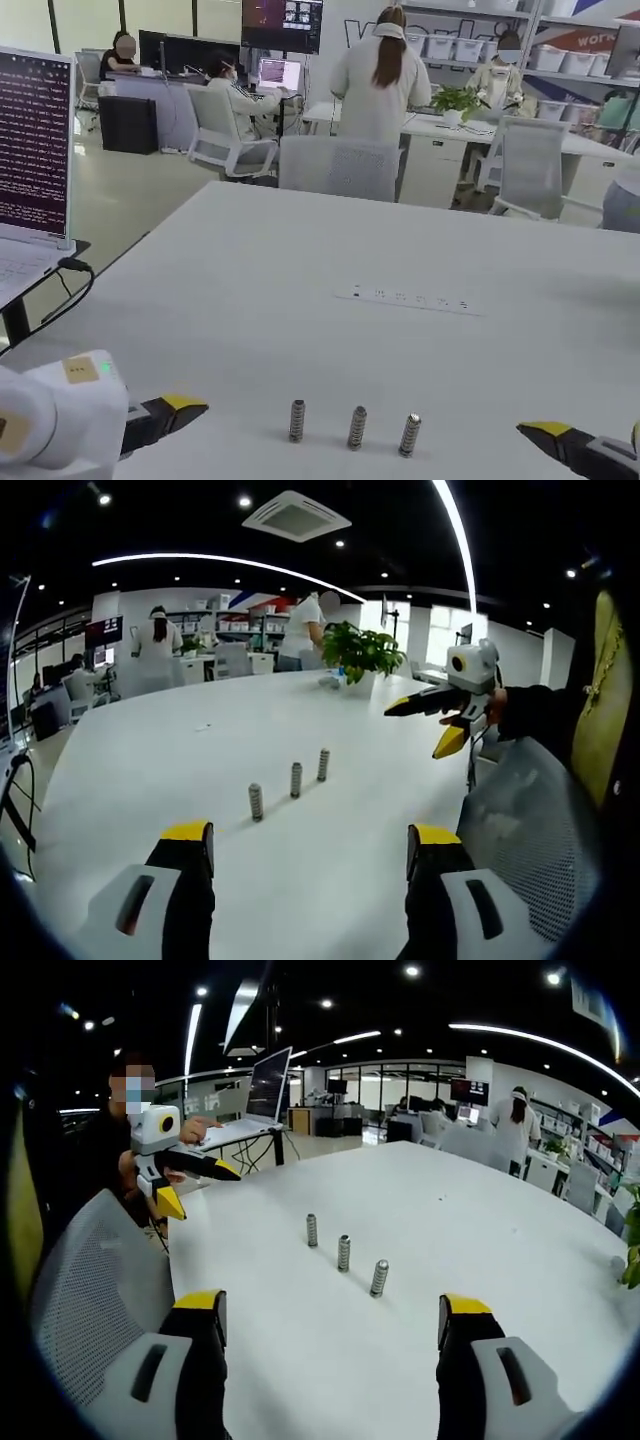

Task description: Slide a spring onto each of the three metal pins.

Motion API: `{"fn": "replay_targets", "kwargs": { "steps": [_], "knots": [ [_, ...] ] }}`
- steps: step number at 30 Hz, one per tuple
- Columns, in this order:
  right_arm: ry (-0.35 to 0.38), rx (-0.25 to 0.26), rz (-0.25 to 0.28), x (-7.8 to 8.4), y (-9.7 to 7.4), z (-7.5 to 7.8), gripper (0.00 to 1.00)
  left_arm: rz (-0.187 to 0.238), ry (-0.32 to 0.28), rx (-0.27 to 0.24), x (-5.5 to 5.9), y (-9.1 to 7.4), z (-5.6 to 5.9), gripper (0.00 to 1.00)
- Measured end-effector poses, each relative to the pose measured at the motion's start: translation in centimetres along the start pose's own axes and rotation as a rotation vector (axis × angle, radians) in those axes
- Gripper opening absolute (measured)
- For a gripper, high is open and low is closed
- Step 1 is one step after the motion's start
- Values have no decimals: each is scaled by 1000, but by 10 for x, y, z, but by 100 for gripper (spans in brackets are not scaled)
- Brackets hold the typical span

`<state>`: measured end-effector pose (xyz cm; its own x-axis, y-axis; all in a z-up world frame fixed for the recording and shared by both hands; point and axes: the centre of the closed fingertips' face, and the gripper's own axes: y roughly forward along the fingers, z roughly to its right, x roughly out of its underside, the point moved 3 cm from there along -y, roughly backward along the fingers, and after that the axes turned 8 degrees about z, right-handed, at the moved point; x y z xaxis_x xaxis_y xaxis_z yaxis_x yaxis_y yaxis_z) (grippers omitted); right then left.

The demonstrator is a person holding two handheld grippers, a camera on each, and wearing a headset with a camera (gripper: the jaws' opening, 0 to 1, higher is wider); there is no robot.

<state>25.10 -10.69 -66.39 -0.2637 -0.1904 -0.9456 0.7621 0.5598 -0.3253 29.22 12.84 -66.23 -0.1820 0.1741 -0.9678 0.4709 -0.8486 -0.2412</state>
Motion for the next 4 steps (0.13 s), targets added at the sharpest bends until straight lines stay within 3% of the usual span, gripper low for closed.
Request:
{"fn": "replay_targets", "kwargs": {
  "steps": [4],
  "knots": [
    [3, -6, -5, 1, 1, -2, 88, 0, -6, -3, 1, 0, 0, 77]
  ]
}}
